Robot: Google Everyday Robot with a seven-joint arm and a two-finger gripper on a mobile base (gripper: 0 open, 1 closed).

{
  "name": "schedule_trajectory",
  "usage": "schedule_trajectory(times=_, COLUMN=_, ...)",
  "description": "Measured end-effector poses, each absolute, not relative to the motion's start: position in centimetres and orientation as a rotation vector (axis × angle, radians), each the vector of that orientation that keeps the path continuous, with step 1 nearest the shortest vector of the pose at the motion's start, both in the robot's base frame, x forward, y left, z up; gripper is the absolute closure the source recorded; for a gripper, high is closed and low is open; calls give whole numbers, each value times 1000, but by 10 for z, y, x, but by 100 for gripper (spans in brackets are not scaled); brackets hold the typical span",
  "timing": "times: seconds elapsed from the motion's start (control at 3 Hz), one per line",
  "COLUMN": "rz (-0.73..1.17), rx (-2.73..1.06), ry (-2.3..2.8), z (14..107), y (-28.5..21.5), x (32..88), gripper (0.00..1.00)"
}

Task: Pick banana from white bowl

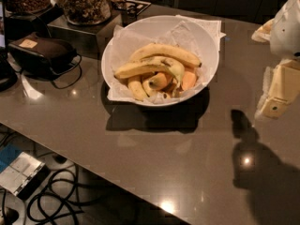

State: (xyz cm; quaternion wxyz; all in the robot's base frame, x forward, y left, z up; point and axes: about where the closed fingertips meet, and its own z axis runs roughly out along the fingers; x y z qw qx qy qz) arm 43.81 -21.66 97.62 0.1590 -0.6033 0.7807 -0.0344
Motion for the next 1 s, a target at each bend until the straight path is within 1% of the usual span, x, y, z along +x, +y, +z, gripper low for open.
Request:
schedule_trajectory(times=0.67, rz=-104, rx=-1728, ry=2243, z=980, y=-212, x=434, gripper=0)
schedule_trajectory(times=1.0, rz=-97, rx=-1786, ry=2241, z=990, y=-184, x=423, gripper=0)
